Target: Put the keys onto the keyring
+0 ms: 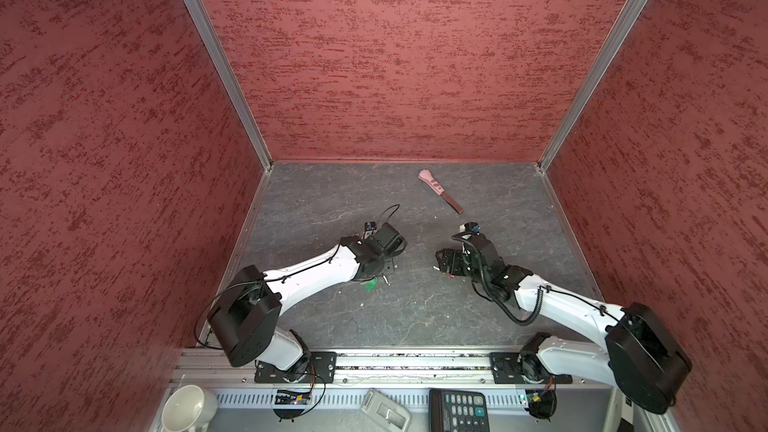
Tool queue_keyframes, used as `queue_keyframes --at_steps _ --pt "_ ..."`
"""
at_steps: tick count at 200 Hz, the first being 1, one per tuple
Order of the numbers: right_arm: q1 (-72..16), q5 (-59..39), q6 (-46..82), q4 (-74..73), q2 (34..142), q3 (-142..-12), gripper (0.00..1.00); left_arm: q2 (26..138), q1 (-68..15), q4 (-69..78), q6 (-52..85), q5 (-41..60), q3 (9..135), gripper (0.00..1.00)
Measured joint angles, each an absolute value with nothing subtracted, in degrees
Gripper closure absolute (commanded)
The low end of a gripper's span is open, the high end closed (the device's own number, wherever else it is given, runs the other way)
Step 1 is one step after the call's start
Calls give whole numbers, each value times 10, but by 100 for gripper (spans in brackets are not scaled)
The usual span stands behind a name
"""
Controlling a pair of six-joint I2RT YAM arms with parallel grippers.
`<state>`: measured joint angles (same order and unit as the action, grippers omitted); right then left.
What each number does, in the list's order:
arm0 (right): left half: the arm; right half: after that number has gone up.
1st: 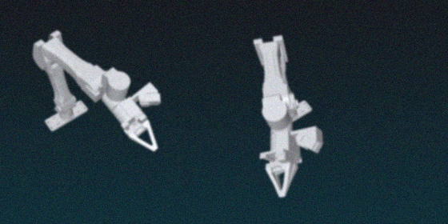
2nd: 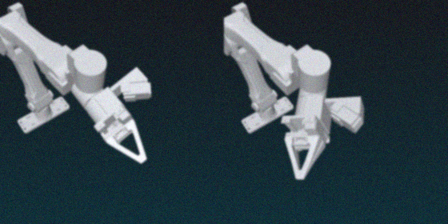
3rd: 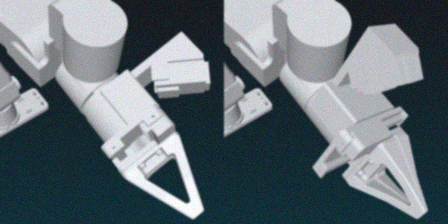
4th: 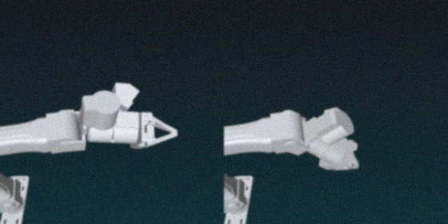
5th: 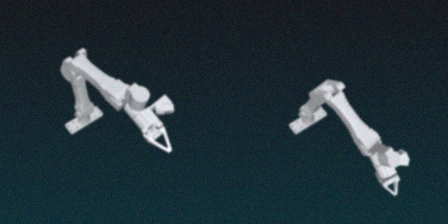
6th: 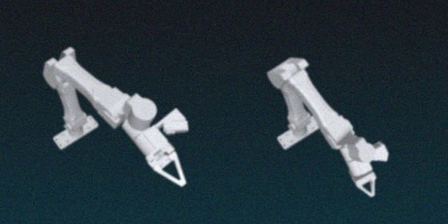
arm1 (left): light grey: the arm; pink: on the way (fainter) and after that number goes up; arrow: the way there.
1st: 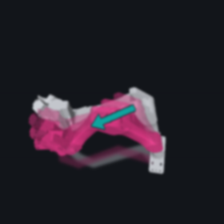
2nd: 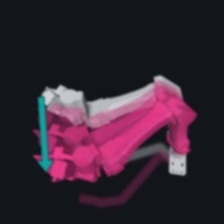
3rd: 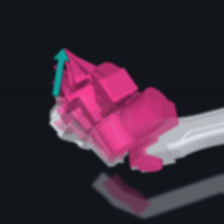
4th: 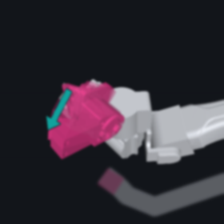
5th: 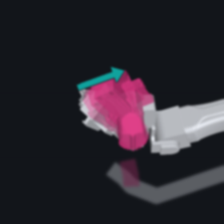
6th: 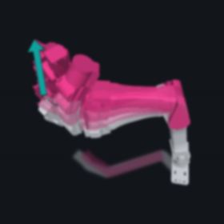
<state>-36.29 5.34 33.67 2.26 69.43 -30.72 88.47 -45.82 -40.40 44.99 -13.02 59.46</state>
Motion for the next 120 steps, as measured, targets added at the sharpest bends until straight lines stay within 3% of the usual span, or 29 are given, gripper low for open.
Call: queue_keyframes --at_steps 45,120 --pt "-363 54 337 23 684 -307 4 982 -455 -441 454 -151 634 57" --pt "-363 54 336 18 692 -307 4 933 -434 -441 475 -132 537 67"
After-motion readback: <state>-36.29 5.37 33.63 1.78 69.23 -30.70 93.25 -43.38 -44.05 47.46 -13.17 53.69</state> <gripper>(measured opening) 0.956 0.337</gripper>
